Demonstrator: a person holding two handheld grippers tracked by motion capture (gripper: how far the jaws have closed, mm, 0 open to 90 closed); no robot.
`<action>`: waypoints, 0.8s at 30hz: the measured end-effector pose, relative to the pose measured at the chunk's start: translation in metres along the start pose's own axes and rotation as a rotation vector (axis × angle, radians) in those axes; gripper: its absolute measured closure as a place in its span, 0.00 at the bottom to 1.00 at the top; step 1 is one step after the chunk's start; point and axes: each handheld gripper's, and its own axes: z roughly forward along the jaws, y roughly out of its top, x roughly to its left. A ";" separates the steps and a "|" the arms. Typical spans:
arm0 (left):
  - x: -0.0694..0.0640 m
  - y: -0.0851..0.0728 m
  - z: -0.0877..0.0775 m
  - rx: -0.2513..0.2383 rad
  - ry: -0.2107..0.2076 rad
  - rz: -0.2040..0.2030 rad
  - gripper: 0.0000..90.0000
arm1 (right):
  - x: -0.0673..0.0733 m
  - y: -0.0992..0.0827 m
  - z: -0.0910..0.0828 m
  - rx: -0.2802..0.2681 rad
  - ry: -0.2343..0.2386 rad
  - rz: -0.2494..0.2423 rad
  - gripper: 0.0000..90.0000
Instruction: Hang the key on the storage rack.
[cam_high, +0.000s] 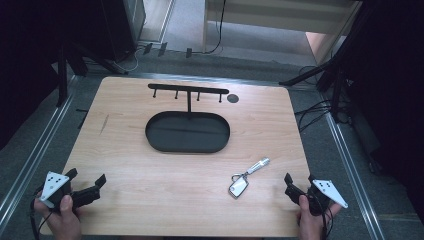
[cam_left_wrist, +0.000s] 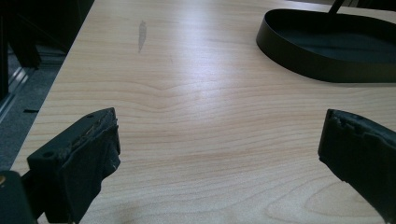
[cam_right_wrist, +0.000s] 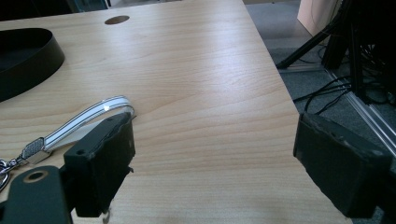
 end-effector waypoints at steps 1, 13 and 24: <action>0.000 0.000 0.000 -0.001 -0.001 -0.001 0.00 | 0.000 0.000 0.000 -0.001 -0.001 -0.002 0.14; 0.001 0.000 -0.001 -0.007 -0.008 -0.011 0.00 | 0.002 0.000 0.000 0.012 -0.030 -0.015 0.14; 0.002 0.000 -0.001 -0.004 -0.013 -0.022 0.00 | 0.003 0.004 0.007 0.120 -0.072 -0.041 0.20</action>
